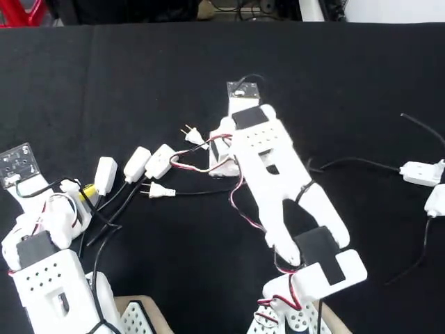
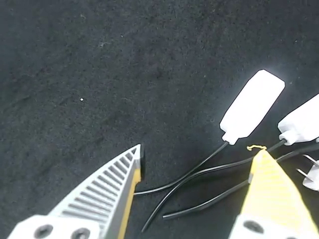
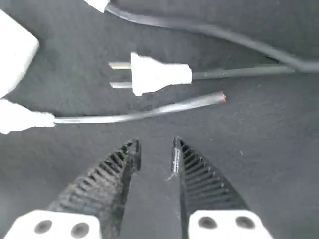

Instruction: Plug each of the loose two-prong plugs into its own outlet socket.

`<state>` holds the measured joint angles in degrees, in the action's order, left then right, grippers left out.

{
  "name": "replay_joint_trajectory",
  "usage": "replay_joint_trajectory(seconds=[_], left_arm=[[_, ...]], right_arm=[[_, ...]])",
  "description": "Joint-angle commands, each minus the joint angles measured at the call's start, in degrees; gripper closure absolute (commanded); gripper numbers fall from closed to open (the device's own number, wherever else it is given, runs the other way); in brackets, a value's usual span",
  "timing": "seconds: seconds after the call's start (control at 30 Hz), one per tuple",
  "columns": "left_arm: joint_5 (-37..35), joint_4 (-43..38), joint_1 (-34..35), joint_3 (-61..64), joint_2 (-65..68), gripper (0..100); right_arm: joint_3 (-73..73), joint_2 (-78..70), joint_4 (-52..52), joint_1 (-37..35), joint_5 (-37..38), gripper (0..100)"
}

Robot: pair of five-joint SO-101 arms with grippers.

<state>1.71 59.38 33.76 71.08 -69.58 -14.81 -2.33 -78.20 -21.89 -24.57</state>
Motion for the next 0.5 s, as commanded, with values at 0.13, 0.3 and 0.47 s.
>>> replay_joint_trajectory(seconds=[0.13, 0.3, 0.47], left_arm=[[0.0, -1.0, -5.8, -1.7, -0.1, 66], [-3.2, 0.3, -15.4, -11.6, 4.7, 66], [-3.5, 3.7, -25.6, -27.6, 23.1, 66]], right_arm=[[-0.1, 2.0, 3.9, 7.6, -0.3, 89.5], [0.3, 1.5, 5.4, 15.9, 5.5, 89.4], [-5.1, 1.4, 15.9, 19.2, 6.2, 89.4]])
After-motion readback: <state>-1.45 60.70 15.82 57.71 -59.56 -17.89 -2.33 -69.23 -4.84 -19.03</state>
